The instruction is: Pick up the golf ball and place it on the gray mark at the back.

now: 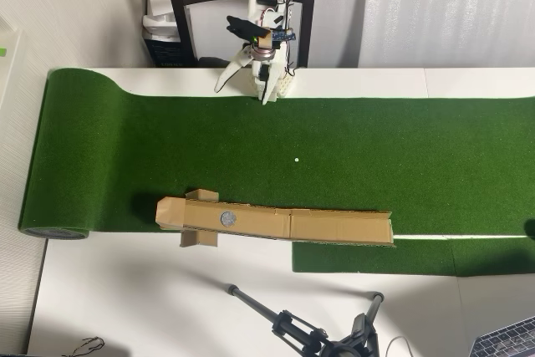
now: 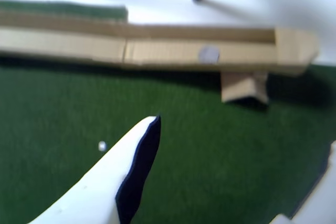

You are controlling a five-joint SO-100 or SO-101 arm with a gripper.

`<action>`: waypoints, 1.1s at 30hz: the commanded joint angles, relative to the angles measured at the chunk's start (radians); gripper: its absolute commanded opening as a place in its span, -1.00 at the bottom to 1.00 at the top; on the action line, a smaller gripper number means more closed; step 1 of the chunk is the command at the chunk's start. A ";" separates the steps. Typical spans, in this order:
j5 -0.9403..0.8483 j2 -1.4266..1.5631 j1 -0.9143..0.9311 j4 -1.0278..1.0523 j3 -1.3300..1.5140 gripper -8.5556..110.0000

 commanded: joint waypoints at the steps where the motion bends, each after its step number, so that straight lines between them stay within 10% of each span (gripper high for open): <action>1: 0.005 0.224 0.000 -0.026 0.206 -0.02; 33: 0.006 0.792 -0.212 -0.647 1.356 -0.02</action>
